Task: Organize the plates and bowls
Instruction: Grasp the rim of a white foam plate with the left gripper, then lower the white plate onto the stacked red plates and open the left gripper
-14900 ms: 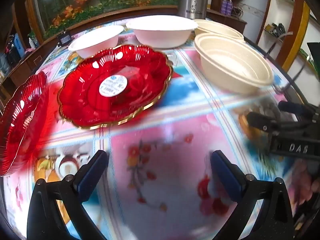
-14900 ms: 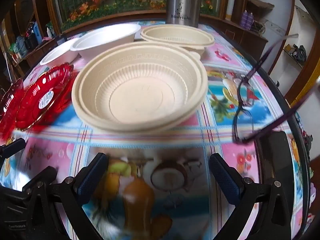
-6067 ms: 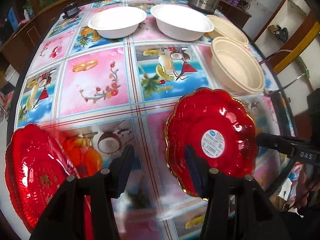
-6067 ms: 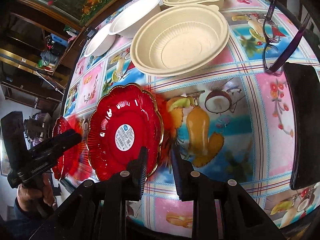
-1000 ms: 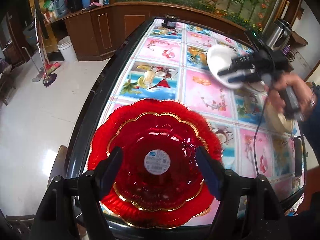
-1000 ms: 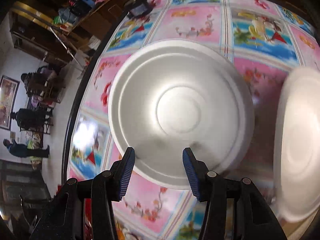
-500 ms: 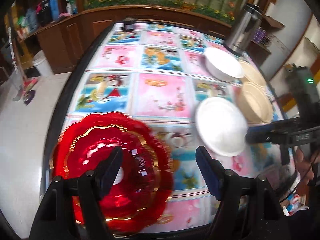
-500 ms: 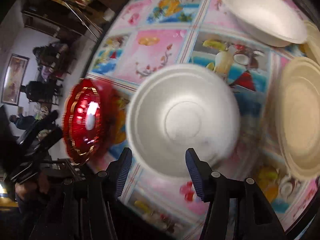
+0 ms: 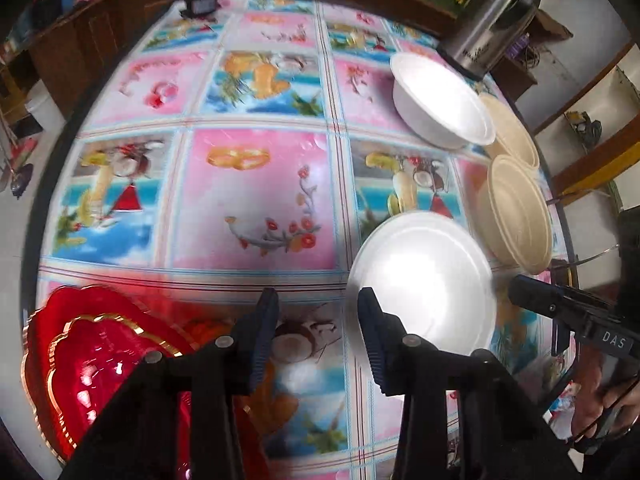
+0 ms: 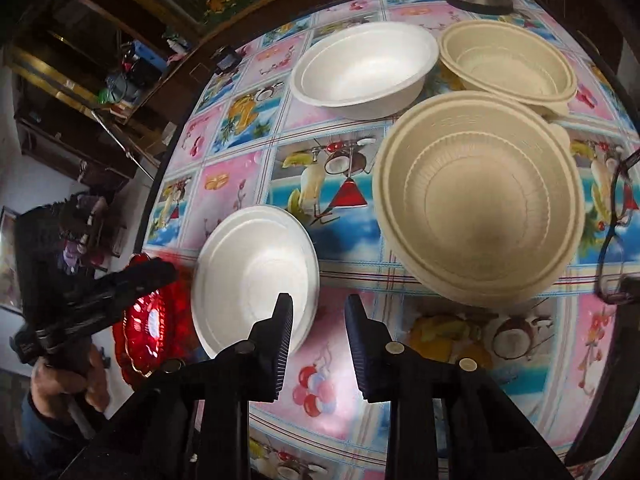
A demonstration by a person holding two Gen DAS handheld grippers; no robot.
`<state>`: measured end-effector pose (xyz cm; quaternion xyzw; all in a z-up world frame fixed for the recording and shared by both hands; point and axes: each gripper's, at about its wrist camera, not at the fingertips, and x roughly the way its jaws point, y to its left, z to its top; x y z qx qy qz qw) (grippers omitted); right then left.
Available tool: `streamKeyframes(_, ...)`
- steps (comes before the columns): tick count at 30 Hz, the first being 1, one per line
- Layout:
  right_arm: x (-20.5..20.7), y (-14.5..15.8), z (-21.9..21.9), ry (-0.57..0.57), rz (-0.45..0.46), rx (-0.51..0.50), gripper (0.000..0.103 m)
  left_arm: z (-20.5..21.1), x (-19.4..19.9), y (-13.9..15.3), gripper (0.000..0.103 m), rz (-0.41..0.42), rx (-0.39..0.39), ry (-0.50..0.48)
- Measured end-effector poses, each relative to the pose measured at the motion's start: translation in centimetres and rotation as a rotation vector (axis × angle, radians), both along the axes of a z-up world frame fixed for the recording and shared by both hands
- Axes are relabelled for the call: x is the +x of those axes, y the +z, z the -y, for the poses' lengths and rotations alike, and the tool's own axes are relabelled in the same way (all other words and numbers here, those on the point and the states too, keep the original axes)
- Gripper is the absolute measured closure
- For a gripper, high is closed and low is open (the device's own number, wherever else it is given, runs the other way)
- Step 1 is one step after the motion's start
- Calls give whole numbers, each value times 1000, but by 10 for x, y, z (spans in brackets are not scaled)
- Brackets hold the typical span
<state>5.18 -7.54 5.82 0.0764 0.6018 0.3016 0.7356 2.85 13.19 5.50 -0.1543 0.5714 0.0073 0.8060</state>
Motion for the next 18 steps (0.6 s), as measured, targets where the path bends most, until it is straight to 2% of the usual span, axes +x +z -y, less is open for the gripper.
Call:
streamKeyframes(2, 0, -2, -3, -9, 0, -11, 73, 4, 3, -4, 64, -7, -31, -12)
streamKeyframes(5, 3, -11, -7, -6, -19, -22, 73, 12, 6, -9, 65, -15, -29, -39)
streamKeyframes(6, 3, -15, -8, -7, -23, -27, 73, 16, 6, -10, 69, -18, -29, -52)
streamKeyframes(7, 3, -18, -9, -3, -28, -30, 73, 20, 6, -13, 83, -24, -23, -64)
streamKeyframes(8, 2, -21, -10, 3, -33, -35, 73, 25, 5, -15, 92, -31, -10, -76)
streamKeyframes(9, 0, -23, -12, 3, -35, -42, 78, 29, 3, -16, 92, -27, -11, -83)
streamKeyframes(11, -4, -23, -14, 8, -35, -44, 93, 35, -2, -14, 91, -17, 13, -88)
streamKeyframes(14, -10, -15, -13, 13, -10, -63, 93, 38, -10, -4, 91, 16, 34, -93)
streamKeyframes(18, -17, -1, -12, 24, 1, -36, 93, 35, -18, 11, 91, 48, 45, -84)
